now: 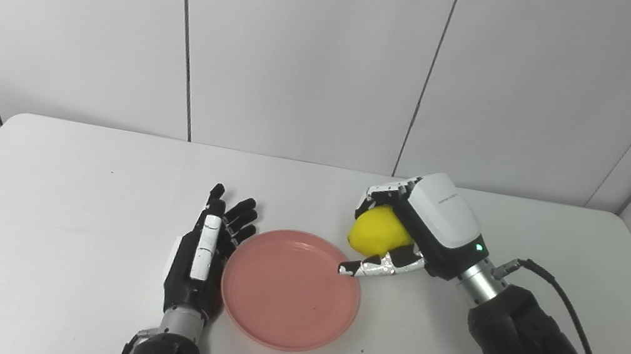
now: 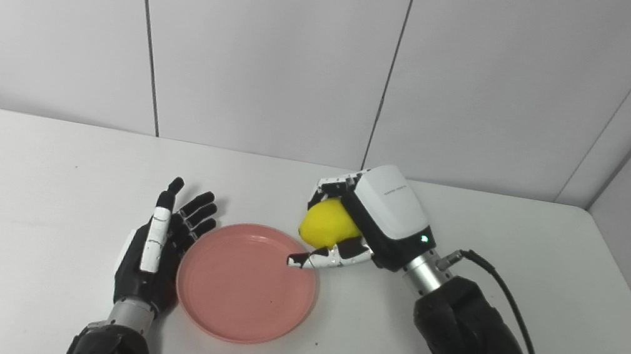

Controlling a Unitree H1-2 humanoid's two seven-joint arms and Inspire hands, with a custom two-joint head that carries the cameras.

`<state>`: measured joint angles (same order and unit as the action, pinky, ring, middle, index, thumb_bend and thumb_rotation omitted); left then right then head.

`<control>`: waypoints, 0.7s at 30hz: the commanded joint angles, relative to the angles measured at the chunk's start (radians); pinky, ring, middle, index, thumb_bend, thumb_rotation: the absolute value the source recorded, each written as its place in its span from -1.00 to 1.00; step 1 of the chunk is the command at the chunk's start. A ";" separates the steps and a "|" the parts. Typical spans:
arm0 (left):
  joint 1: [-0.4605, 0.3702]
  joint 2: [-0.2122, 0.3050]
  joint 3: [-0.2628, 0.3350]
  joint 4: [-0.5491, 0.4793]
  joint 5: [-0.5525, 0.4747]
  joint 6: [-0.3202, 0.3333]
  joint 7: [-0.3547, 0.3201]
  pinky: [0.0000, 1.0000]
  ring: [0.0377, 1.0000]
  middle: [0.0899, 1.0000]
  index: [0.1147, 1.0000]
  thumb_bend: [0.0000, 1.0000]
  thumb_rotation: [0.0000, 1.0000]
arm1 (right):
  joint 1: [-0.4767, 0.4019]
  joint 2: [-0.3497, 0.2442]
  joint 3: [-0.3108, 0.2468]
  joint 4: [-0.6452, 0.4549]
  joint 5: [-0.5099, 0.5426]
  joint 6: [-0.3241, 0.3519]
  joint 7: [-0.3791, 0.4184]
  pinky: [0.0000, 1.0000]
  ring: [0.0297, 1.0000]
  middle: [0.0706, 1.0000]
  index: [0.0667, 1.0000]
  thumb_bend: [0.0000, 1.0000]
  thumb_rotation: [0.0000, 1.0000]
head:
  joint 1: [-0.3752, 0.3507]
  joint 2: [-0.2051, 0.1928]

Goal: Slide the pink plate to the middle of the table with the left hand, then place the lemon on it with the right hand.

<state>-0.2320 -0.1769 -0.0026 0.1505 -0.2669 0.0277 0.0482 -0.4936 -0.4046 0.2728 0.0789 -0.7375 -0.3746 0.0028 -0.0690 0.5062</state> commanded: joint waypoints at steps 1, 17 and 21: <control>0.014 -0.070 0.003 0.031 -0.010 0.021 0.019 0.69 0.64 0.55 0.92 0.60 0.54 | -0.055 0.001 0.002 -0.032 0.004 -0.016 0.012 -0.74 -0.71 -0.65 -0.54 0.32 0.05 | 0.001 0.000; 0.010 -0.068 0.000 0.037 -0.007 0.012 0.028 0.68 0.63 0.54 0.91 0.62 0.54 | -0.098 0.056 0.061 -0.013 -0.058 -0.028 0.041 -0.75 -0.69 -0.60 -0.37 0.28 0.09 | 0.005 0.000; 0.009 -0.066 -0.002 0.039 -0.004 0.005 0.029 0.68 0.62 0.54 0.90 0.61 0.56 | -0.107 0.069 0.079 0.002 -0.053 -0.027 0.056 -0.74 -0.69 -0.60 -0.39 0.29 0.08 | 0.005 0.002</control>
<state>-0.2337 -0.1771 -0.0077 0.1613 -0.2742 0.0104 0.0505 -0.5468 -0.3421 0.3529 0.0923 -0.8013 -0.3776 0.0663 -0.0644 0.5077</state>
